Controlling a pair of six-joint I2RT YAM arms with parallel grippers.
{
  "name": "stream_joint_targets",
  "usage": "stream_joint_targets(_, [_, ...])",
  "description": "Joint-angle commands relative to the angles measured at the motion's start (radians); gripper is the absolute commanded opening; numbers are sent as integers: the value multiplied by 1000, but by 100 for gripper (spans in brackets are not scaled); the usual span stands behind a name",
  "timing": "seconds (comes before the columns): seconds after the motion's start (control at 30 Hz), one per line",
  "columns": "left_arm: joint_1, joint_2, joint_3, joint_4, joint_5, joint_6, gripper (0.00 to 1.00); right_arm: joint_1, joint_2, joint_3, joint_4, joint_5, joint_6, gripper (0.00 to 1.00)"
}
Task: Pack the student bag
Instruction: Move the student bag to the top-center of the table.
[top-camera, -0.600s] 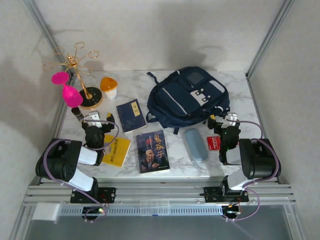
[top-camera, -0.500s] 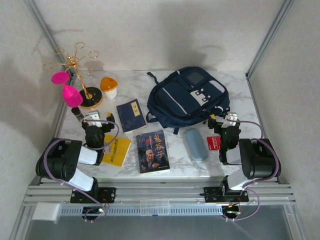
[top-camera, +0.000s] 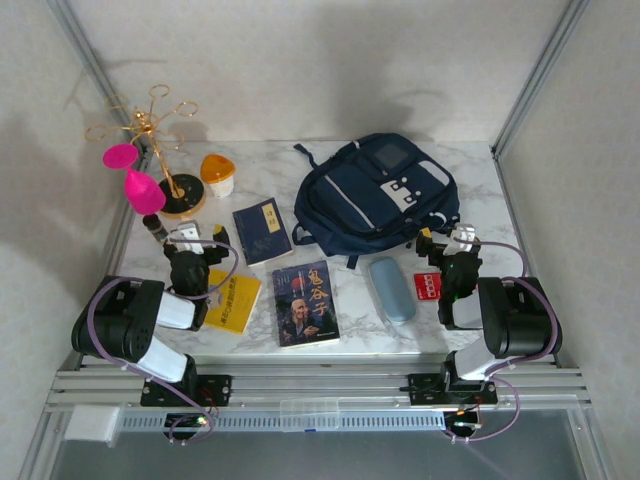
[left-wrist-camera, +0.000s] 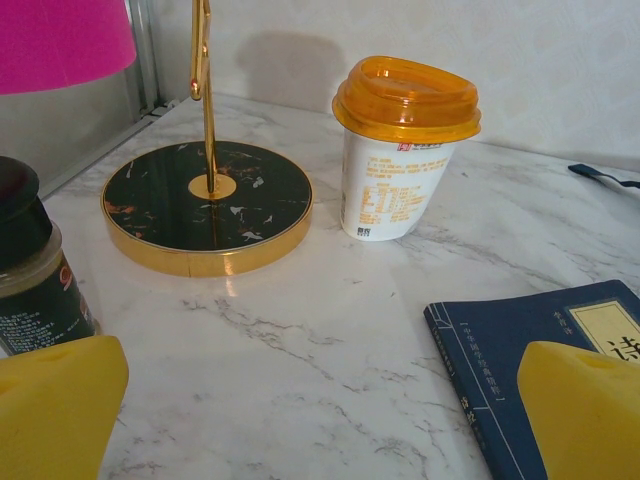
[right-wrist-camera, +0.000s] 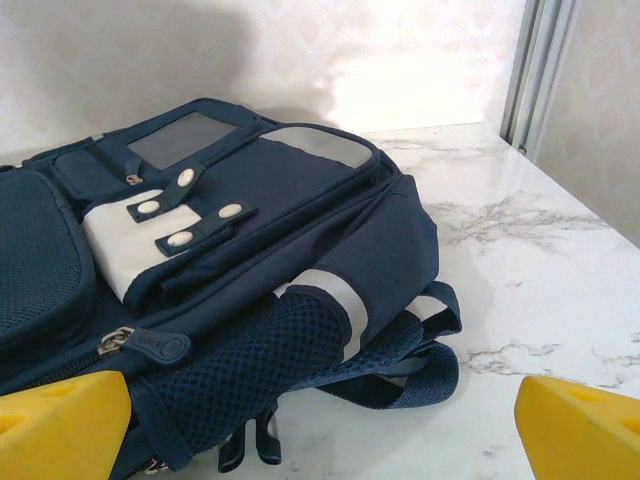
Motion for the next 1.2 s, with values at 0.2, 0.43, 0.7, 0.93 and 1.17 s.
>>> stream_joint_targets(0.2, [10,10,17,43,-12,-15,99,-7,14,20,37,24,-15,99])
stream_joint_targets(0.43, [10,9,15,47,-12,-15,99,-6,14,20,37,24,-15,99])
stream_joint_targets(0.7, [9,-57,7,8,-22,-20,99,-6,1,22,28,47,-4,99])
stream_joint_targets(0.93, [8,-290,39,-242,18,-39,99,-7,-135,94,-182,96,13,99])
stream_joint_targets(1.17, [10,-546,116,-461,47,-205,99,-8,-330,238,-563,116,233,99])
